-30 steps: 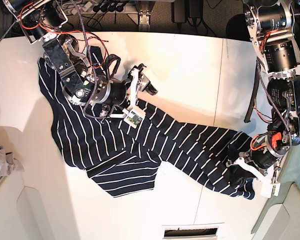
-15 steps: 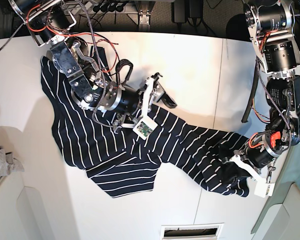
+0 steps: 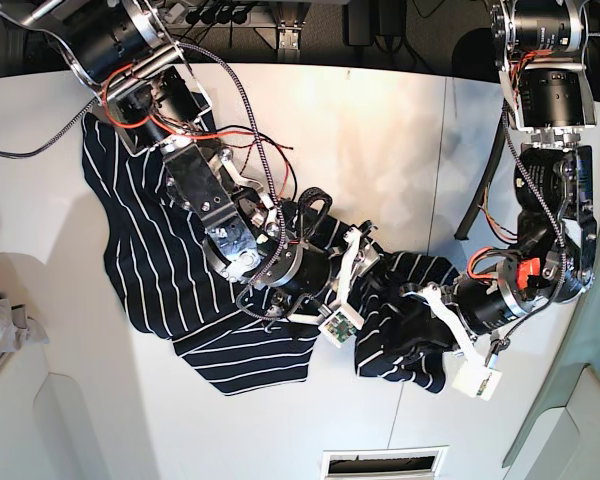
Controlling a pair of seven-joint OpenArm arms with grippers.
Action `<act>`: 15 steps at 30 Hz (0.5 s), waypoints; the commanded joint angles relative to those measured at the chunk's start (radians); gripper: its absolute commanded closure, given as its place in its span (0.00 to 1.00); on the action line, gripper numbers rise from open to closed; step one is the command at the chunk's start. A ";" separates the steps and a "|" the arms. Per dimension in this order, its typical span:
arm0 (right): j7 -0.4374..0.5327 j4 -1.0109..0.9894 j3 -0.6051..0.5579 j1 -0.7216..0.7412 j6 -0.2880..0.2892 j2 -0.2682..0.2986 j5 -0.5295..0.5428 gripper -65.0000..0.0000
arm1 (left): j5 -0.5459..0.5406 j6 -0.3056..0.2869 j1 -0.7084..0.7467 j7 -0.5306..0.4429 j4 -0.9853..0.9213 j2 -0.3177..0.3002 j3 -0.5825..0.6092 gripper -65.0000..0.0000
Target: Layout the t-shirt on the table in an organized manner, then fold the t-shirt properly
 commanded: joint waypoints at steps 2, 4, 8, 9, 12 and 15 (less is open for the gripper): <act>0.073 -0.035 0.002 0.037 -0.002 -0.018 0.006 0.32 | -0.037 -0.011 0.005 -0.018 0.060 -0.007 0.002 1.00; 0.126 -0.056 0.002 0.035 0.003 -0.020 0.006 0.31 | -0.051 -0.011 0.024 -0.018 0.081 -0.006 0.002 1.00; 0.161 -0.057 0.002 0.027 0.017 -0.031 0.006 0.32 | -0.061 -0.019 0.043 -0.018 0.087 -0.005 0.002 1.00; 0.161 -0.057 0.002 0.027 0.025 -0.038 0.006 0.32 | -0.065 -0.019 0.045 -0.018 0.087 -0.005 0.002 1.00; 0.162 -0.057 0.002 0.027 0.035 -0.065 -0.003 0.32 | -0.084 -0.023 0.048 0.002 0.087 -0.005 0.002 1.00; 0.161 -0.057 0.002 0.032 0.034 -0.092 -0.065 0.33 | -0.083 -0.022 0.048 0.016 0.087 -0.008 0.002 1.00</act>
